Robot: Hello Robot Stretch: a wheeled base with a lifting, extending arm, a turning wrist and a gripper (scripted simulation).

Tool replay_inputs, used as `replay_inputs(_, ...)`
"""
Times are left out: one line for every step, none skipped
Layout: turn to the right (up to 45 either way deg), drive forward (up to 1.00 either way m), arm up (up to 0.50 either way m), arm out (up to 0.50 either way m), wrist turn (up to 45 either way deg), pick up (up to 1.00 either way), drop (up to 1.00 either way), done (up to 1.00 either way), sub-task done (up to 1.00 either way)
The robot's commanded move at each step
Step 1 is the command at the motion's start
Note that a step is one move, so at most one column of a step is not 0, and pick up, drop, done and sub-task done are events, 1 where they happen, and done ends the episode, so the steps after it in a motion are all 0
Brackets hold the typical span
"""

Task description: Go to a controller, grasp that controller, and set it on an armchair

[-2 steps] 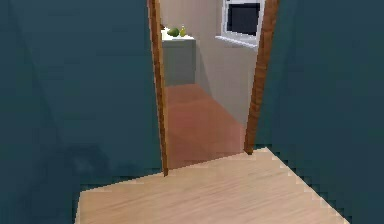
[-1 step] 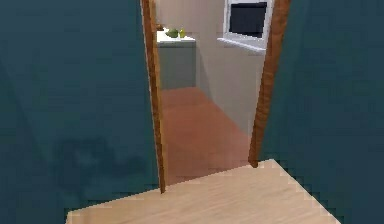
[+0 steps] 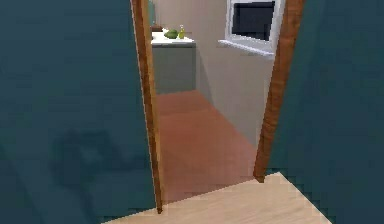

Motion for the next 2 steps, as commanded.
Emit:
replay_inputs(15.0, 0.0, 0.0, 0.0, 0.0, 0.0, 0.0, 0.0, 0.0)
replay_inputs(0.0, 1.0, 0.0, 0.0, 0.0, 0.0, 0.0, 0.0, 0.0)
